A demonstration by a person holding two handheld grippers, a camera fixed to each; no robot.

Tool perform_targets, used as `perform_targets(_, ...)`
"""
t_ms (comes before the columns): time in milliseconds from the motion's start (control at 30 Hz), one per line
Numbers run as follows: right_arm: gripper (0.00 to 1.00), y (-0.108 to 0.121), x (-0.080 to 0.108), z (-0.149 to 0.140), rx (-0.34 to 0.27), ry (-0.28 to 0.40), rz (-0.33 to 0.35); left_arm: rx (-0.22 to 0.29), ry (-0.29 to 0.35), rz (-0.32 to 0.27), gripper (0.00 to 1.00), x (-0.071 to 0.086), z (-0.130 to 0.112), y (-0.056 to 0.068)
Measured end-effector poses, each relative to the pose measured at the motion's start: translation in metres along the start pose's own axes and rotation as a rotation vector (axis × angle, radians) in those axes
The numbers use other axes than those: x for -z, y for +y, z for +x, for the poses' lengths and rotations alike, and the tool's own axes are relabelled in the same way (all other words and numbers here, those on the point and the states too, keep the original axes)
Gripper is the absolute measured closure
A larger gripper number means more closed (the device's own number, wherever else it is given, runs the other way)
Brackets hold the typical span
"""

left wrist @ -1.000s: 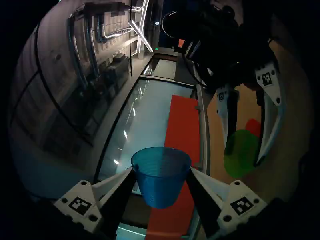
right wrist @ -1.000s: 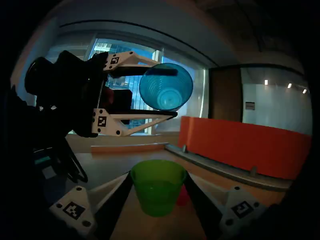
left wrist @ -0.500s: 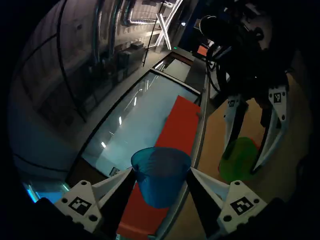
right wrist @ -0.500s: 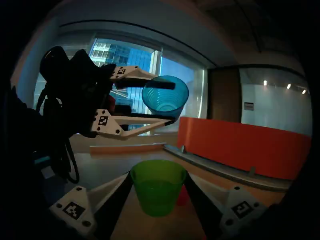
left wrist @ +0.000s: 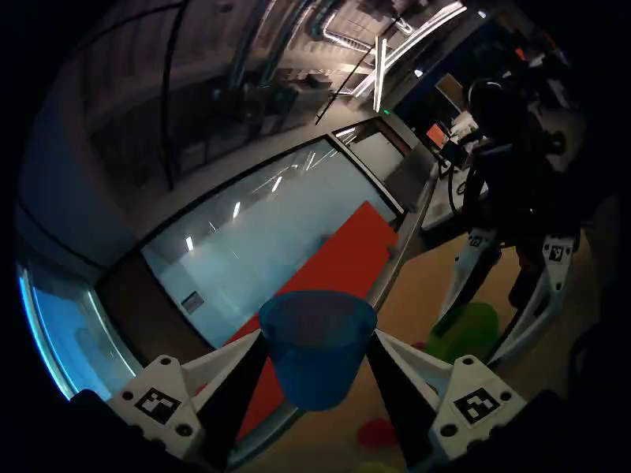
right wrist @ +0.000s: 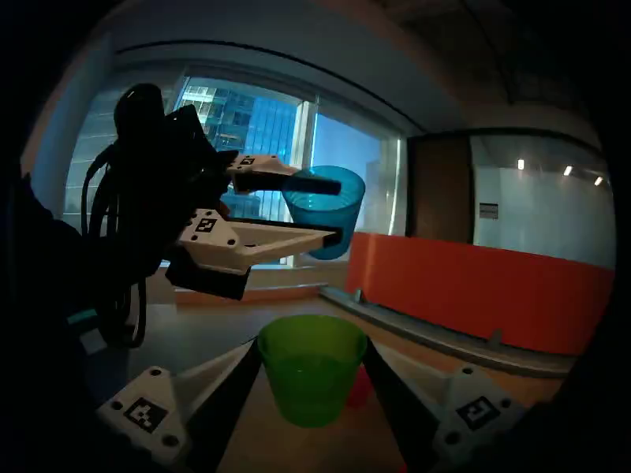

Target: Pour water

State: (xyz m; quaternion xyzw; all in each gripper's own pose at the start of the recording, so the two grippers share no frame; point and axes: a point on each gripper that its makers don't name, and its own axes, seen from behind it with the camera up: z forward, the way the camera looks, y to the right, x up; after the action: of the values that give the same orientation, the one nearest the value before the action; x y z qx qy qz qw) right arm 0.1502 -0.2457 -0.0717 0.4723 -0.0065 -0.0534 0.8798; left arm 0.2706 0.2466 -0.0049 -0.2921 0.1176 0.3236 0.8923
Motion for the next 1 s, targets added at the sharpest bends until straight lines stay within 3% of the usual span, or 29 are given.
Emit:
perform_targets(133, 0.08, 0.000, 0.000, 0.000, -0.003, 0.002, -0.001, 0.119, 0.006, -0.007, 0.17, -0.001, -0.001, -0.002)
perform_targets(367, 0.09, 0.002, 0.002, 0.001, 0.002, 0.000, -0.009, 0.278, 0.012, -0.018, 0.17, 0.000, -0.003, -0.013)
perform_targets(667, 0.09, 0.000, 0.003, 0.008, -0.007, 0.012, -0.005, 0.535, 0.011, -0.055, 0.17, -0.001, -0.012, -0.020)
perform_targets(867, 0.09, 0.000, 0.003, 0.009, 0.003, 0.008, -0.008, 0.630, 0.013, -0.064, 0.17, -0.001, -0.016, -0.022)
perform_targets(1000, 0.09, 0.000, 0.003, 0.011, 0.001, 0.008, -0.008, 0.660, 0.009, -0.065, 0.17, -0.001, -0.021, -0.023)
